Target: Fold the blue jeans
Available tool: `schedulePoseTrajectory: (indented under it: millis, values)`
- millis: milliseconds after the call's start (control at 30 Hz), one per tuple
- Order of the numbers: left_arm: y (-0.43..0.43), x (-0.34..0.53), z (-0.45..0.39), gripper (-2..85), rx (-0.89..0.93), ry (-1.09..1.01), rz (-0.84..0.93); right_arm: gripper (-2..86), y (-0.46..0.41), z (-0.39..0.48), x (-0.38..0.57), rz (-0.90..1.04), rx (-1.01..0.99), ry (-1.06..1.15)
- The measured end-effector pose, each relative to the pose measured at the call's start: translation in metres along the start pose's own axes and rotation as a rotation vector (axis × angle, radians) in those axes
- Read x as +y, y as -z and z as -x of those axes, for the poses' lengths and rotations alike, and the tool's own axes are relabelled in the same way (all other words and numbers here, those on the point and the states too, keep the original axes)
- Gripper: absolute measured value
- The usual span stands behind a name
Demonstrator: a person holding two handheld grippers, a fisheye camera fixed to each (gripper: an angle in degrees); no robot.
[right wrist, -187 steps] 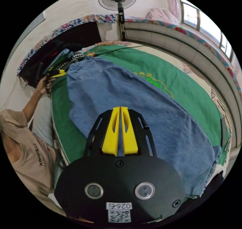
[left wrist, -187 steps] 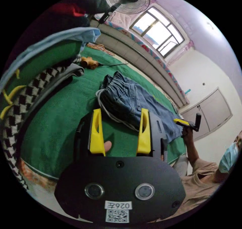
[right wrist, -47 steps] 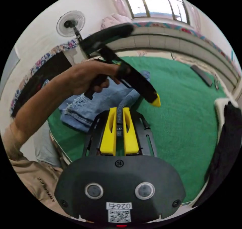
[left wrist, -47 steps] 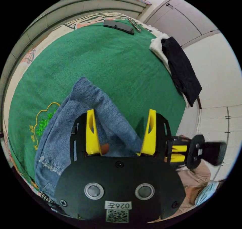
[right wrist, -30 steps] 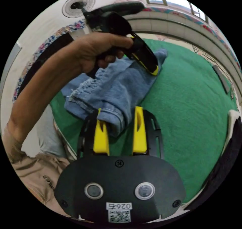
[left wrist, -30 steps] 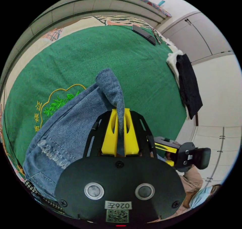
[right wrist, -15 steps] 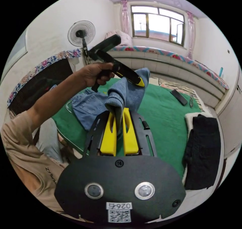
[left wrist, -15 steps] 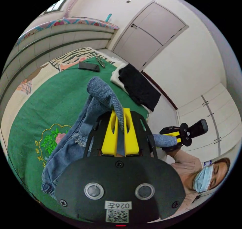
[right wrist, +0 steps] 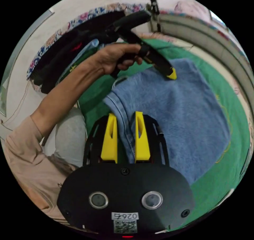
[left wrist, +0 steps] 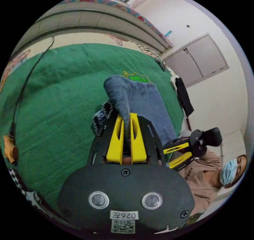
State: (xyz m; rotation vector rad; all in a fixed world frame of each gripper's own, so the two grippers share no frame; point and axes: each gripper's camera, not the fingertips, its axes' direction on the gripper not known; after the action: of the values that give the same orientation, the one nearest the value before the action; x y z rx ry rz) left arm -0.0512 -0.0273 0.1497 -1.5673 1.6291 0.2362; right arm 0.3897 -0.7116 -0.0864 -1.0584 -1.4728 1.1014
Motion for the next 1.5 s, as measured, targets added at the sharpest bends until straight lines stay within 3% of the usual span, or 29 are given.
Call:
schedulePoseTrajectory:
  millis: [100,200,333,400,500,567,600,700,867,1033,1100,1167,1233,1267,1433,1500]
  values:
    - [0.033,0.022,0.039,2.7,0.331,0.097,-0.211,6.7,-0.010,-0.014,0.006,-0.024,-0.061,-0.010]
    - [0.108,0.053,0.015,-0.4,0.180,0.060,-0.428,5.6,0.009,-0.027,0.013,-0.085,-0.139,0.026]
    - [0.160,0.083,-0.074,-0.9,-0.073,-0.176,-0.600,0.8,0.032,-0.048,0.019,-0.210,0.035,0.037]
    - [0.151,0.072,-0.108,-0.9,-0.085,-0.257,-0.524,-0.3,0.026,-0.059,0.019,-0.191,0.159,0.012]
    - [0.101,0.037,-0.151,-1.0,-0.100,-0.366,-0.168,-0.8,-0.005,-0.073,0.015,-0.070,0.318,-0.002]
    - [0.057,0.030,-0.168,-0.9,-0.293,-0.400,0.013,-0.9,-0.044,-0.080,0.007,0.088,0.429,0.046]
    - [0.021,0.029,-0.171,-0.9,-0.483,-0.418,0.176,-0.9,-0.053,-0.082,0.005,0.112,0.449,0.051]
    - [0.014,0.045,-0.189,-0.8,-0.579,-0.450,0.058,-0.9,-0.070,-0.091,0.003,0.069,0.513,0.012]
    - [0.043,0.045,-0.209,-0.7,-0.495,-0.370,0.088,-1.1,-0.052,-0.129,0.000,0.012,0.371,-0.067]
    - [0.131,0.065,-0.220,0.9,-0.445,-0.220,-0.226,-0.9,-0.001,-0.187,0.027,-0.166,0.268,-0.260]
    - [0.140,0.071,-0.208,4.5,-0.424,-0.189,-0.215,-0.5,0.010,-0.212,0.043,-0.182,0.259,-0.340]
    - [0.140,0.074,-0.189,14.2,-0.392,-0.134,-0.161,1.9,0.014,-0.249,0.064,-0.170,0.170,-0.457]
    - [0.135,0.082,-0.161,25.3,-0.228,-0.080,-0.095,4.9,0.013,-0.275,0.078,-0.200,0.043,-0.546]
    - [0.134,0.085,-0.155,26.2,-0.168,-0.068,-0.080,6.6,0.010,-0.292,0.087,-0.235,-0.056,-0.597]
    - [0.150,0.112,-0.140,23.8,0.208,-0.025,-0.171,8.8,-0.025,-0.342,0.098,-0.249,-0.396,-0.688]
    - [0.142,0.112,-0.149,22.6,0.230,-0.023,-0.118,8.2,-0.040,-0.349,0.093,-0.263,-0.488,-0.687]
